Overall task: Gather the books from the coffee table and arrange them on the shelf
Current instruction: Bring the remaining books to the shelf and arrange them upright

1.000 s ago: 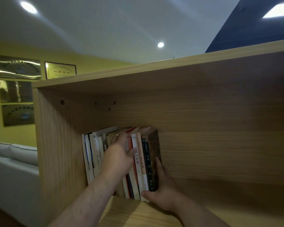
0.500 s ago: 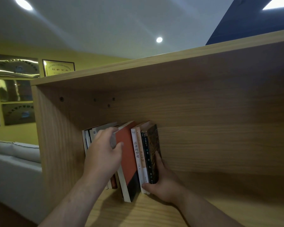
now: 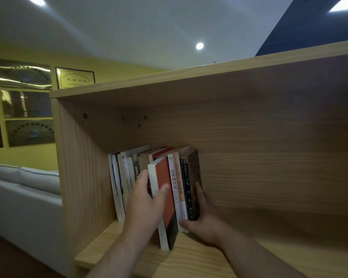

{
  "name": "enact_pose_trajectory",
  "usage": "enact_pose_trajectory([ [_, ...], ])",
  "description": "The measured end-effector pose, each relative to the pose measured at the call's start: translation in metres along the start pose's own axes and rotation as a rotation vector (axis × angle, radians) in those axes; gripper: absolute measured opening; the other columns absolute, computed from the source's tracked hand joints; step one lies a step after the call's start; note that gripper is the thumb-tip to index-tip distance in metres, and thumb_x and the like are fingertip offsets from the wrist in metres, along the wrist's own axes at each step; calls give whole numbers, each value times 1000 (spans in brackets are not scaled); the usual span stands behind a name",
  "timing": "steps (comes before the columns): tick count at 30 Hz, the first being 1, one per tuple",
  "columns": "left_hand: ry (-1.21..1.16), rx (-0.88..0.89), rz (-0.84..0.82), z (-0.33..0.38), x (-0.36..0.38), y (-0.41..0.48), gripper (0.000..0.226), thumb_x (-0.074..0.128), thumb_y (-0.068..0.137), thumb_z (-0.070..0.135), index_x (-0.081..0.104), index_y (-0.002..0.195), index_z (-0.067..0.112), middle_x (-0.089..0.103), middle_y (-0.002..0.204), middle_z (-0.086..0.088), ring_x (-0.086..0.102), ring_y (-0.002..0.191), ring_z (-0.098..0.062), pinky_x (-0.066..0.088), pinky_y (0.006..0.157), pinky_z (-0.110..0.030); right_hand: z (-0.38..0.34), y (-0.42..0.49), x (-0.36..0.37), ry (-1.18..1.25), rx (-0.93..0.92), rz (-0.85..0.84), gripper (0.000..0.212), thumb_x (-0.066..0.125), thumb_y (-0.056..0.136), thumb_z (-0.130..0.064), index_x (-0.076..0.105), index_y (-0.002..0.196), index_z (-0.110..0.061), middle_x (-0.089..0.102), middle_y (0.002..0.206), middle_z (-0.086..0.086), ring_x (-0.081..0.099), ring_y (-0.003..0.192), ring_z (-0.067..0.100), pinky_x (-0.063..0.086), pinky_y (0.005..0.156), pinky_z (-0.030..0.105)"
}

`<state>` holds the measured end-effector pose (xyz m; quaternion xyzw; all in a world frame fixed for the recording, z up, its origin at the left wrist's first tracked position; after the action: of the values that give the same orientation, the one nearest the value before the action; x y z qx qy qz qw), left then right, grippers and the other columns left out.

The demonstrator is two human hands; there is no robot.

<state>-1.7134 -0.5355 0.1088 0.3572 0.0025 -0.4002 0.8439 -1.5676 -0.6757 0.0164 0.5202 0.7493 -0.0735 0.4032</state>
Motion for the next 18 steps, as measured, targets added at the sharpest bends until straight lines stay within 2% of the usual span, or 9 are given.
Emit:
enact_pose_trajectory([
  [3,59,-140,-89,-21,17,-11,52,70,88,24,42,130,33,62,116,12,61,107,-8,58,86,-31,-1,-1,-1,21,-16,13,132,78,61,-62,-22,147,-63,20,166,-17,41,144,14,44,115,43],
  [6,22,-188,-80,-28,15,-19,42,64,92,21,42,127,31,60,117,9,59,112,-11,55,86,-28,-2,-1,-1,23,-14,24,132,79,60,-63,-21,147,-63,22,165,-18,41,143,13,45,114,44],
  [10,-11,-225,-29,-32,-16,-29,40,65,90,19,46,124,30,60,116,8,57,113,-15,55,92,-42,-1,1,-1,34,-11,9,132,78,59,-63,-19,149,-62,22,165,-16,39,145,14,43,115,44],
  [14,-197,-196,22,-42,-63,-44,38,69,86,4,57,110,30,70,108,1,65,104,-20,53,92,-48,-1,1,3,2,26,-30,133,76,58,-70,-21,149,-61,11,167,-9,28,151,19,36,120,42],
  [16,-326,-211,37,-44,-74,-48,39,66,86,-6,60,103,28,74,98,-2,68,95,-18,53,83,-40,-2,-3,4,-27,53,-56,133,76,59,-71,-20,150,-60,9,164,-5,24,151,22,34,122,42],
  [18,-470,-265,23,-46,-70,-50,38,62,87,-10,61,101,25,75,98,-4,69,92,-17,51,78,-35,-8,-13,2,-5,59,-69,129,75,60,-71,-12,154,-56,16,162,-4,29,148,22,37,120,42],
])
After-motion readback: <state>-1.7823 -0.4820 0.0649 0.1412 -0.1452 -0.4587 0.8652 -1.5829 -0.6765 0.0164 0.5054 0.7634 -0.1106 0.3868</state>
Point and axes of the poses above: each hand's wrist, its own y-axis towards the middle knuckle, its own x-axis out of the palm, z = x × y, the point moved 8 cm from there along y, towards the middle knuckle
